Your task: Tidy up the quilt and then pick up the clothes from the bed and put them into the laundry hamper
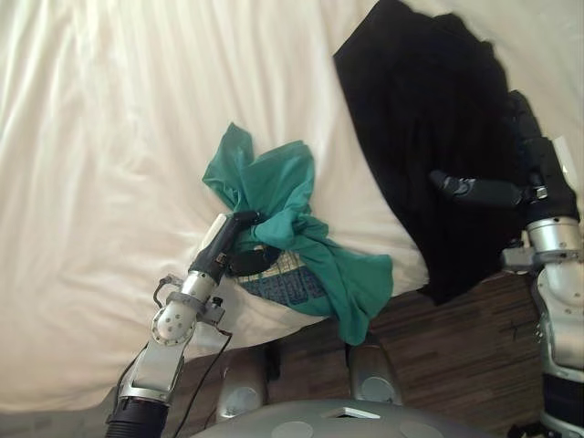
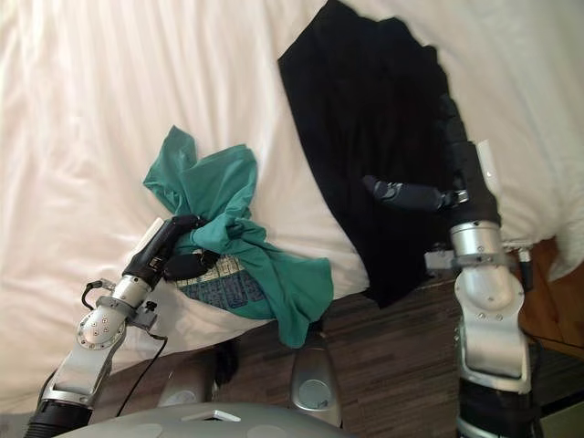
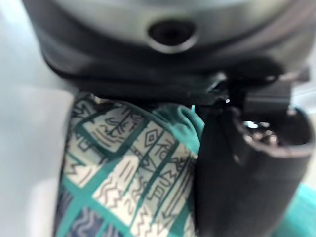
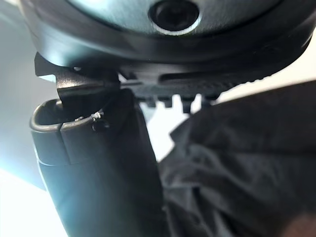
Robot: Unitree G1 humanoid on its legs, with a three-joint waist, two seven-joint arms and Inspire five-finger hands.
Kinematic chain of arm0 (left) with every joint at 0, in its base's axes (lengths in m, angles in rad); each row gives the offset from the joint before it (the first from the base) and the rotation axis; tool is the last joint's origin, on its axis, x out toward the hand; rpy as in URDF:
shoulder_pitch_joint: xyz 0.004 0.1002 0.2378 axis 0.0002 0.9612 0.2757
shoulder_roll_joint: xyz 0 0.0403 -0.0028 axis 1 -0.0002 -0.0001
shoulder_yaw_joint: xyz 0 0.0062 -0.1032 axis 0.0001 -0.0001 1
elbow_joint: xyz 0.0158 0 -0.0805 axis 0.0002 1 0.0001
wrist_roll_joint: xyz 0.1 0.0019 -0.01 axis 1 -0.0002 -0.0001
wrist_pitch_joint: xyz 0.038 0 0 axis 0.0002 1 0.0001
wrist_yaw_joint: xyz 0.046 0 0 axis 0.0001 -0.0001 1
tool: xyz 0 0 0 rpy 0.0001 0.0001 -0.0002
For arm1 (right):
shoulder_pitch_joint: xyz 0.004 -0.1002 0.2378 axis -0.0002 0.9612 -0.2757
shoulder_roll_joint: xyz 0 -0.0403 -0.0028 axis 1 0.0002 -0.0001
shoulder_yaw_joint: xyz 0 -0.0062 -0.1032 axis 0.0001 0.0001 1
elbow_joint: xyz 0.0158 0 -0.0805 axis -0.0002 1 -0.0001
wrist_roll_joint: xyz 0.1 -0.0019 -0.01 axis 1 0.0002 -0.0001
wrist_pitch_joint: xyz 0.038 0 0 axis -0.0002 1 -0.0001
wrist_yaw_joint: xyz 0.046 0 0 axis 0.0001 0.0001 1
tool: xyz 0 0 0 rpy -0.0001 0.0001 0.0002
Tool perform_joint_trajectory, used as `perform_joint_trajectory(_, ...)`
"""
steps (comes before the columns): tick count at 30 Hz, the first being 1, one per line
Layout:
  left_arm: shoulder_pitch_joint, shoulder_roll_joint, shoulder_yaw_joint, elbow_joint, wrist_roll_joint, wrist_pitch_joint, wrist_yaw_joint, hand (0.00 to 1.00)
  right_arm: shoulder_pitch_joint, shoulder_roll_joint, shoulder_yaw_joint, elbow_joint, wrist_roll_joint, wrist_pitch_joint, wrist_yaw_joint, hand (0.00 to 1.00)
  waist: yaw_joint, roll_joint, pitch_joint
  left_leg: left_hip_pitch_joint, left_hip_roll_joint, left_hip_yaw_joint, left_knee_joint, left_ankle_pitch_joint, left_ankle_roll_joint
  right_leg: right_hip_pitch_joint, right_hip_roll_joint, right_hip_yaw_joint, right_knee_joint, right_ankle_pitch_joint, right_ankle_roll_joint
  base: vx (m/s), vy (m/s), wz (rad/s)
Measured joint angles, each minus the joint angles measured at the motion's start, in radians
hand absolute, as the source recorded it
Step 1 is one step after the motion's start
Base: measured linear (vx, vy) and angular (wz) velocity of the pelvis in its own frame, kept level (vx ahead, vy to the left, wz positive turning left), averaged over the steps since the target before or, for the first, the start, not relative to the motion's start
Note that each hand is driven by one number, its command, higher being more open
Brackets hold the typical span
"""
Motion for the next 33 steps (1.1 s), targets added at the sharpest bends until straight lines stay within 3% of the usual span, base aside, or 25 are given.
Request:
perform_joint_trajectory(5,0.003,-0.052,-0.003,0.001,0.006,-0.163,0.013,0.0,-0.147,-0.113,-0.051,0.223,0.027,0.107,-0.012,1.0,0.039,0.048,0.066,-0.085,0.008,-0.026,0.022,0.004,0.001,-0.089,0.014,-0.013,0.052,0.002,-0.004,0.11,0.042,0.1)
perform_joint_trajectory(6,0.004,-0.06,-0.003,0.001,0.006,-0.205,0.021,0.0,-0.178,-0.133,-0.066,0.241,0.028,0.114,-0.012,0.0,0.044,0.06,0.082,-0.101,0.008,-0.034,0.017,0.015,0.004,-0.131,0.017,-0.014,0.104,0.002,-0.004,0.1,-0.015,-0.04)
perform_joint_trajectory(7,0.004,-0.06,-0.003,0.003,0.006,-0.238,0.039,0.0,-0.215,-0.159,-0.083,0.246,0.036,0.116,-0.003,0.0,0.045,0.078,0.104,-0.107,0.03,-0.043,0.011,0.023,0.003,-0.227,0.04,-0.012,0.223,-0.034,-0.039,0.08,-0.043,-0.17)
perform_joint_trajectory(8,0.002,-0.058,-0.002,0.008,0.005,-0.254,0.054,0.0,-0.234,-0.174,-0.091,0.249,0.038,0.115,0.005,0.0,0.051,0.089,0.113,-0.113,0.043,-0.043,0.011,0.022,0.002,-0.256,0.069,-0.016,0.204,-0.06,-0.075,0.1,-0.088,-0.15)
perform_joint_trajectory(9,0.0,-0.053,0.0,0.017,0.006,-0.278,0.078,0.0,-0.248,-0.191,-0.105,0.259,0.052,0.116,0.023,0.0,0.052,0.089,0.122,-0.13,0.049,-0.038,0.022,0.03,-0.01,-0.232,0.091,-0.032,0.017,-0.012,-0.097,0.09,-0.1,0.17)
perform_joint_trajectory(10,-0.002,-0.054,0.003,0.031,0.008,-0.308,0.102,0.0,-0.263,-0.212,-0.132,0.276,0.058,0.117,0.053,0.0,0.043,0.076,0.134,-0.145,0.037,-0.038,0.049,0.028,-0.023,-0.21,0.084,-0.046,-0.119,0.14,-0.098,0.1,-0.148,0.17)
perform_joint_trajectory(11,0.003,-0.06,0.01,0.035,0.009,-0.322,0.132,0.0,-0.325,-0.226,-0.139,0.315,0.058,0.117,0.072,0.0,0.047,0.081,0.14,-0.158,0.048,-0.025,0.039,0.047,-0.039,-0.217,0.094,-0.053,-0.126,0.168,-0.094,0.03,-0.129,0.15)
perform_joint_trajectory(16,-0.049,-0.027,0.024,0.034,0.03,-0.331,0.181,0.0,-0.42,-0.281,-0.144,0.414,0.111,0.092,0.116,0.0,0.046,0.09,0.136,-0.133,0.039,-0.017,-0.114,0.071,-0.039,-0.262,0.107,-0.089,-0.124,0.163,-0.103,-0.09,-0.071,0.09)
perform_joint_trajectory(20,-0.104,-0.02,0.039,0.061,0.039,-0.328,0.181,0.0,-0.414,-0.239,-0.122,0.469,0.199,0.033,0.094,0.0,0.05,0.051,0.146,-0.099,0.029,-0.012,-0.162,0.116,-0.042,-0.25,0.101,-0.091,-0.125,0.181,-0.114,-0.1,-0.031,0.11)
perform_joint_trajectory(23,-0.119,-0.021,0.039,0.094,0.041,-0.32,0.173,0.0,-0.38,-0.182,-0.103,0.468,0.263,-0.014,0.077,0.0,0.049,0.049,0.145,-0.059,0.028,-0.007,-0.187,0.13,-0.043,-0.223,0.104,-0.092,-0.13,0.183,-0.113,-0.01,-0.022,-0.02)
perform_joint_trajectory(26,-0.116,-0.049,0.034,0.111,0.042,-0.259,0.162,0.0,-0.303,-0.082,-0.083,0.435,0.316,-0.073,0.055,0.0,0.052,0.046,0.127,-0.004,0.034,0.026,-0.2,0.131,-0.043,-0.177,0.119,-0.083,-0.143,0.184,-0.113,0.04,-0.032,-0.14)
perform_joint_trajectory(29,-0.097,-0.09,0.034,0.115,0.037,-0.142,0.159,0.0,-0.192,0.044,-0.026,0.345,0.355,-0.105,0.054,0.0,0.055,0.037,0.081,0.064,0.041,0.078,-0.222,0.13,-0.044,-0.134,0.135,-0.059,-0.151,0.185,-0.113,0.06,-0.026,-0.27)
perform_joint_trajectory(31,-0.088,-0.118,0.024,0.131,0.034,-0.027,0.16,0.0,-0.074,0.15,0.049,0.277,0.38,-0.124,0.08,0.0,0.054,0.034,0.035,0.126,0.044,0.134,-0.23,0.129,-0.044,-0.081,0.138,-0.043,-0.164,0.185,-0.113,0.04,0.011,-0.23)
perform_joint_trajectory(33,-0.09,-0.133,0.016,0.161,0.025,0.032,0.162,0.0,0.016,0.233,0.096,0.238,0.386,-0.133,0.116,0.0,0.051,0.027,-0.008,0.157,0.044,0.171,-0.23,0.125,-0.042,-0.053,0.141,-0.031,-0.175,0.184,-0.112,0.0,0.01,-0.19)
